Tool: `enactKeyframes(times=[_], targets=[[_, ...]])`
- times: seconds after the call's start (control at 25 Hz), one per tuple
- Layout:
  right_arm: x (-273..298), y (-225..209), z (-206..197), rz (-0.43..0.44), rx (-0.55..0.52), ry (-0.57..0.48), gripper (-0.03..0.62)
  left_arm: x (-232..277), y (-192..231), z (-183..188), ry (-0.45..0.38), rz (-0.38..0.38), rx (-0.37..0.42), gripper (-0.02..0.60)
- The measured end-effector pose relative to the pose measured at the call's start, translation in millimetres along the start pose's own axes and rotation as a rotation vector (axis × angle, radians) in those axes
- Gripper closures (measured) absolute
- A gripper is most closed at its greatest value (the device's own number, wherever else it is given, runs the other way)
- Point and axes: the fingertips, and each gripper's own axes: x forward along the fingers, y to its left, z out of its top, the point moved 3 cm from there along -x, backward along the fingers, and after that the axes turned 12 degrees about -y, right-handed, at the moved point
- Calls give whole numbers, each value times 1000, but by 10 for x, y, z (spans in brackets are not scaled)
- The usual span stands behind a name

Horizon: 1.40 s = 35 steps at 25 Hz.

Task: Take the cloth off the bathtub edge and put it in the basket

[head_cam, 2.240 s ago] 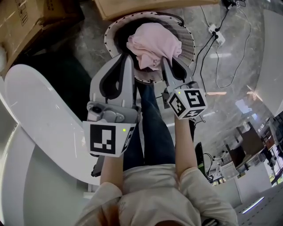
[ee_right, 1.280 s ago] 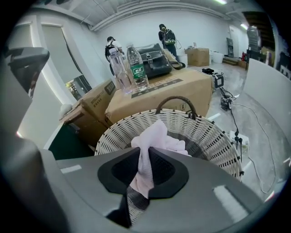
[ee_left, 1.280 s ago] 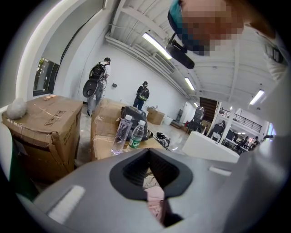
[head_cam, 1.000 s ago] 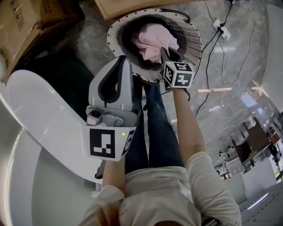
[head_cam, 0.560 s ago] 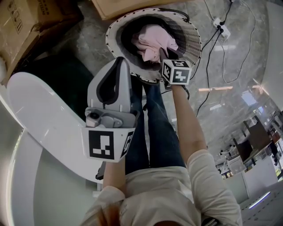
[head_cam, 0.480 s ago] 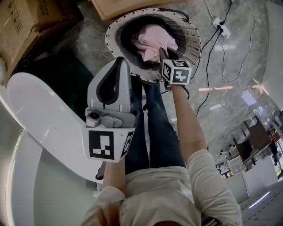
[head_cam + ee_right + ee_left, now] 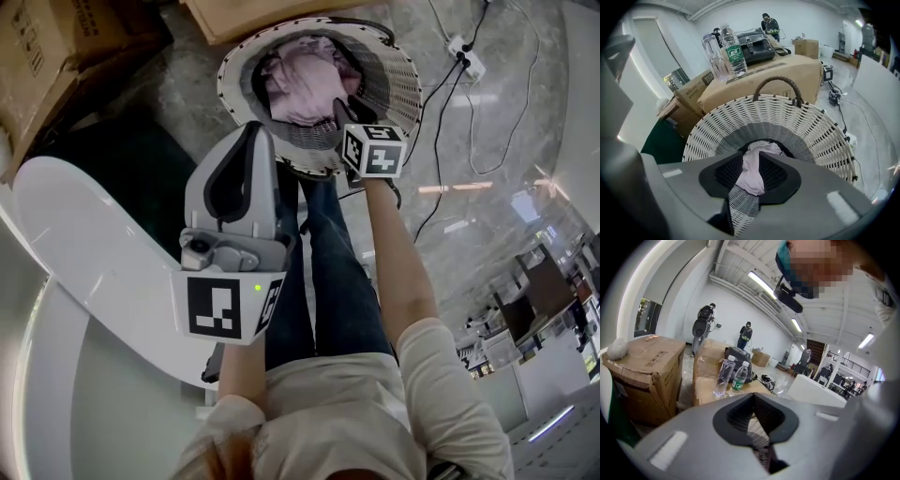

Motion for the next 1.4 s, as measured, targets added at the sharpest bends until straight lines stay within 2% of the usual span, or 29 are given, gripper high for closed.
enactKeyframes(times=[0.32, 0.6, 0.88, 1.0, 1.4], targets=[[-47, 5, 16, 5, 6, -8, 513, 9, -51, 31, -9, 3, 1, 532], [-59, -35, 59, -2, -30, -10, 518, 27, -88, 11, -3, 0, 6, 532], [-79, -55, 142, -4, -59, -26, 573, 58, -112, 18, -4, 1, 5, 532], [-93, -52, 191, -4, -60, -39, 596, 69, -128, 17, -2, 0, 6, 532], [-233, -27, 520, 1, -30, -122, 597, 103, -190, 129, -29, 0, 5, 532]])
